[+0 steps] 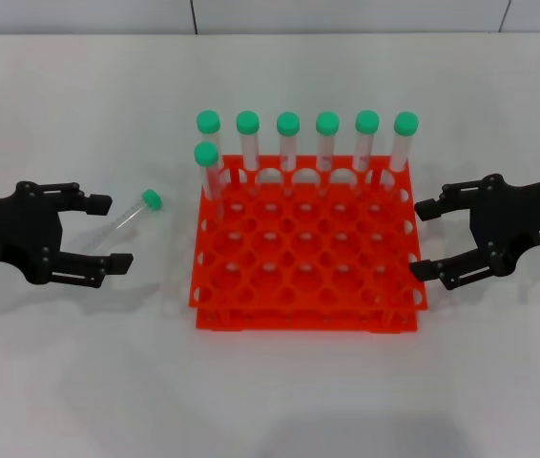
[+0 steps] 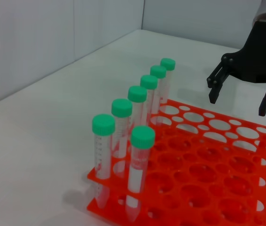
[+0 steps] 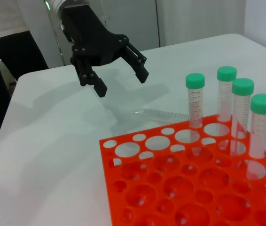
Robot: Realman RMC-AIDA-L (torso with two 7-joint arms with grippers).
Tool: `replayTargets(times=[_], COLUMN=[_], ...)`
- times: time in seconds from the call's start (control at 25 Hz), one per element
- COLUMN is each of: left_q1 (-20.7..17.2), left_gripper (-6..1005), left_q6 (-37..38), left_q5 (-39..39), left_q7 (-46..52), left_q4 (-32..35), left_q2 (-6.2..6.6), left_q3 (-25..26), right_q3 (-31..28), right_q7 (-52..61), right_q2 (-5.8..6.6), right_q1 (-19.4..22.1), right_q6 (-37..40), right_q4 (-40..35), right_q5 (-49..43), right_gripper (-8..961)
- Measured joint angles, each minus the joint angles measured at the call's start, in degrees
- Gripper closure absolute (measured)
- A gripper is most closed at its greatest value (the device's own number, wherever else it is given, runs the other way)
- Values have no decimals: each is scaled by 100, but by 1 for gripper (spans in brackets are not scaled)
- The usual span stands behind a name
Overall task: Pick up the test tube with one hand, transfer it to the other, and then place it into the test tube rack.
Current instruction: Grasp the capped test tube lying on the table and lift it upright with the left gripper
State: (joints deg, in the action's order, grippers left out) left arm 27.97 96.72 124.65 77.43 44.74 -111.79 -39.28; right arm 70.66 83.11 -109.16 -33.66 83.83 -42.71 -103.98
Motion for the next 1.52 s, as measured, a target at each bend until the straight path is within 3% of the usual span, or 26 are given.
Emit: replayTargets(times=[1.28,1.52], left_q1=[7,-100], left_gripper=[112,111], left_q6=[-24,111], left_q5=[44,61], left_q7=[193,938], left_q4=[47,713], left_q2=[-49,-215], left_q3=[2,-8], right_q3=[-8,-104], right_q7=[-90,-73], right_q2=[-11,-18], right_q1=[-1,-16], right_q6=[-7,46], right_q4=[0,-30], right_q5=[0,24], right_gripper=[110,110])
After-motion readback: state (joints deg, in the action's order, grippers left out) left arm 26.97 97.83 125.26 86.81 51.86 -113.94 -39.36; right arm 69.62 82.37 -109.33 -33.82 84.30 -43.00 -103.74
